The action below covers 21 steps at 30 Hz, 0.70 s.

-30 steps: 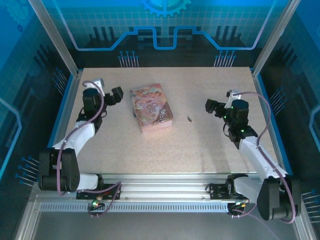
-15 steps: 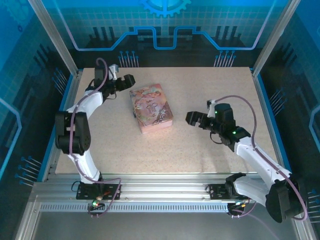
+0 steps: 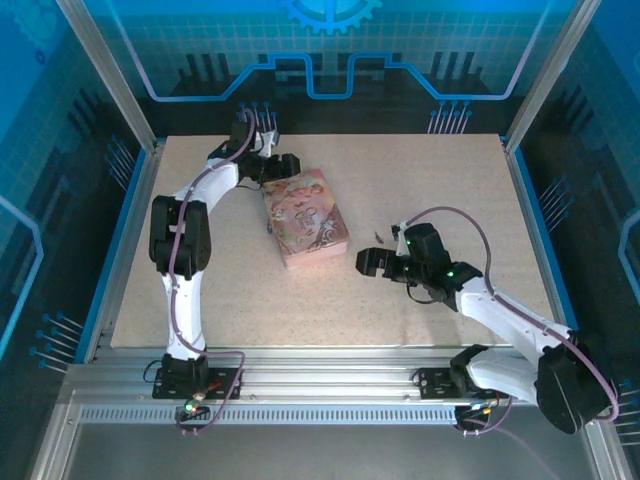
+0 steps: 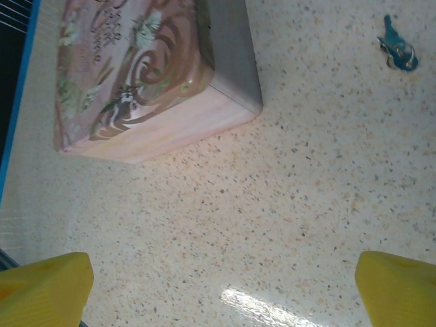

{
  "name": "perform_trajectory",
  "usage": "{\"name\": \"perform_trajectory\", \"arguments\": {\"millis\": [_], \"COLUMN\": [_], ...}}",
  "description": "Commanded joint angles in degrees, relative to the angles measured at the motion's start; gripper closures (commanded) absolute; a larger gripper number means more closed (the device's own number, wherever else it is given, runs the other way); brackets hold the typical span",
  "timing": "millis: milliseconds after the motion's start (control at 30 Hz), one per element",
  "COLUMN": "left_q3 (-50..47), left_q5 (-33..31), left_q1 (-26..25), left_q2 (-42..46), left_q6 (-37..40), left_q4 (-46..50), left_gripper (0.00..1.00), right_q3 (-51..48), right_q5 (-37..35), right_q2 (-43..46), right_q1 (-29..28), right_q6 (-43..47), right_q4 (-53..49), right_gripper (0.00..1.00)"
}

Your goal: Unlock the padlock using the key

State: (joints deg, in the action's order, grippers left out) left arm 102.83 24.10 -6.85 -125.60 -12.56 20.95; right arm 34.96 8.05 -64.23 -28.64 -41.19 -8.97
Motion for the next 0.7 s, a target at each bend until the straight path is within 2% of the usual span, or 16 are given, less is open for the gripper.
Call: {"name": "perform_trajectory", "arguments": {"millis": [0,233,433,667], "left_q3": [-2.43,-14.84,-22.64,-34.3], "left_q5": [3.18,3.24,2.88,2.45], "left_q1": [-0.27,-0.66,-0.88,-0.97], "left_q2": [2.33,10.13,15.57,22.8], "left_q6": [1.82,0.81,-1.36,-6.22], "left_q4": [3.42,-1.23,-3.38,-10.49], "left_gripper": [0.25,0.28,0.31,0.33], "right_q3": [-0.09,3.1,5.22,10.19], "right_q5": [1.49,4.71,7.05,6.81], "right_q2": [-2.39,-9.82,-14.84,-20.91], "right_q1": [-1.27,-3.22,-3.7,-3.02], "right_q6": [-1.5,-2.4,-3.77,-3.73], "right_q4": [2.56,5.84,9.42,8.25], "right_gripper": [0.0,0.04,0.15,0.29]}}
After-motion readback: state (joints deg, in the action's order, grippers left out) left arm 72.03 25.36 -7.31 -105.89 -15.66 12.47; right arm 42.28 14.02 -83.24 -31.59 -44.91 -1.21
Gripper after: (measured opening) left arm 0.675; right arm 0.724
